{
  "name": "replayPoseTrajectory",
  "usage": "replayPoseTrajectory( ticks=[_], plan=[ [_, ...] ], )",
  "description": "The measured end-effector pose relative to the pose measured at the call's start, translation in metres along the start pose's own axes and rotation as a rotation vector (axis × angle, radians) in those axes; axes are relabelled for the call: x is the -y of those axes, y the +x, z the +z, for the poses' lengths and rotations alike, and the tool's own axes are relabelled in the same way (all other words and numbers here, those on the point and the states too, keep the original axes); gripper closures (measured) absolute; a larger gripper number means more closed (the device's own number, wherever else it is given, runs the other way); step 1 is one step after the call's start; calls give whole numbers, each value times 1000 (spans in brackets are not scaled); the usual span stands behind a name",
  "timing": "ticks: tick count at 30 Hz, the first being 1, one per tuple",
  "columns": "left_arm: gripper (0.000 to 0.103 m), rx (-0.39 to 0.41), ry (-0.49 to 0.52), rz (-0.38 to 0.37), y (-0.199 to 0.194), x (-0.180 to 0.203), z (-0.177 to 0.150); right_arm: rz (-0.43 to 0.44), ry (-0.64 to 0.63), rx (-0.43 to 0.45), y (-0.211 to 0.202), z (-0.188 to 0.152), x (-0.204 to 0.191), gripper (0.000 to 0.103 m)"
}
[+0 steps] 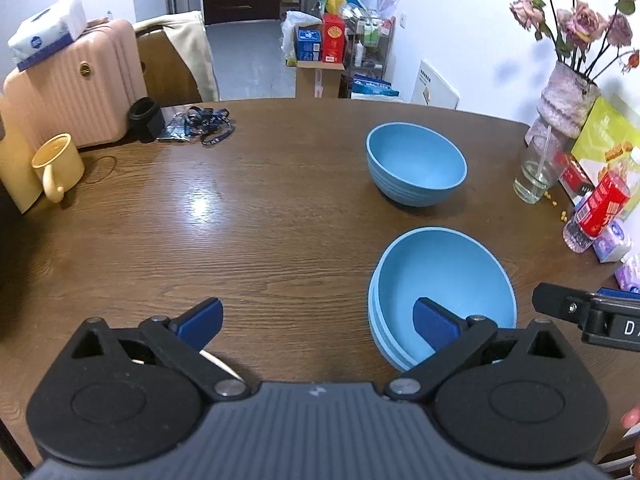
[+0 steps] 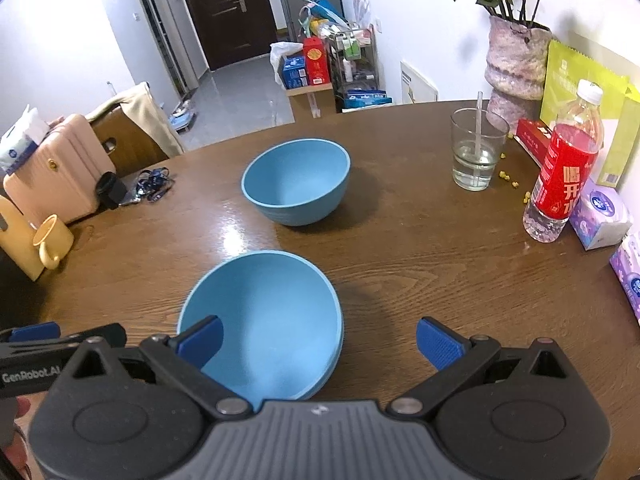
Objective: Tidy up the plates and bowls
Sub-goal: 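Pull both open tools back from the stacked bowls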
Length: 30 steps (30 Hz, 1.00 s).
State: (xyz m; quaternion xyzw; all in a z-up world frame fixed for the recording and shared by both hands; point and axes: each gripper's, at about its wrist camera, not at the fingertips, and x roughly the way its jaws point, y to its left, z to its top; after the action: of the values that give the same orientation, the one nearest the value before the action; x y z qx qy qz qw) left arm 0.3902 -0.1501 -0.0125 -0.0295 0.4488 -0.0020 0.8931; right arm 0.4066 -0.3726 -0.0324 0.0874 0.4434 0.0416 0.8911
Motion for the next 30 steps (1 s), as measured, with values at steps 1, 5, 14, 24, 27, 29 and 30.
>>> replayPoseTrajectory(
  ticks=[1, 5, 14, 24, 27, 29, 30],
  plan=[
    [0, 3, -4, -2, -3, -1, 0, 1, 0, 1, -2, 0, -1, 0],
    [0, 21, -9, -9, -16, -8, 2, 2, 4, 10, -9, -1, -6, 0],
    [0, 57, 13, -39, -35, -29, 14, -29, 33, 46, -23, 5, -22, 0],
    [0, 109, 72, -109, -55, -47, 45, -84, 68, 96, -46, 22, -38, 0],
    [0, 112, 73, -126, -57, -46, 53, -94, 61, 99, -50, 26, -42, 0],
    [0, 110, 74, -143, -57, -44, 58, -102, 52, 101, -53, 30, -44, 0],
    [0, 112, 77, -148, -57, -42, 61, -107, 49, 101, -54, 33, -44, 0]
  ],
)
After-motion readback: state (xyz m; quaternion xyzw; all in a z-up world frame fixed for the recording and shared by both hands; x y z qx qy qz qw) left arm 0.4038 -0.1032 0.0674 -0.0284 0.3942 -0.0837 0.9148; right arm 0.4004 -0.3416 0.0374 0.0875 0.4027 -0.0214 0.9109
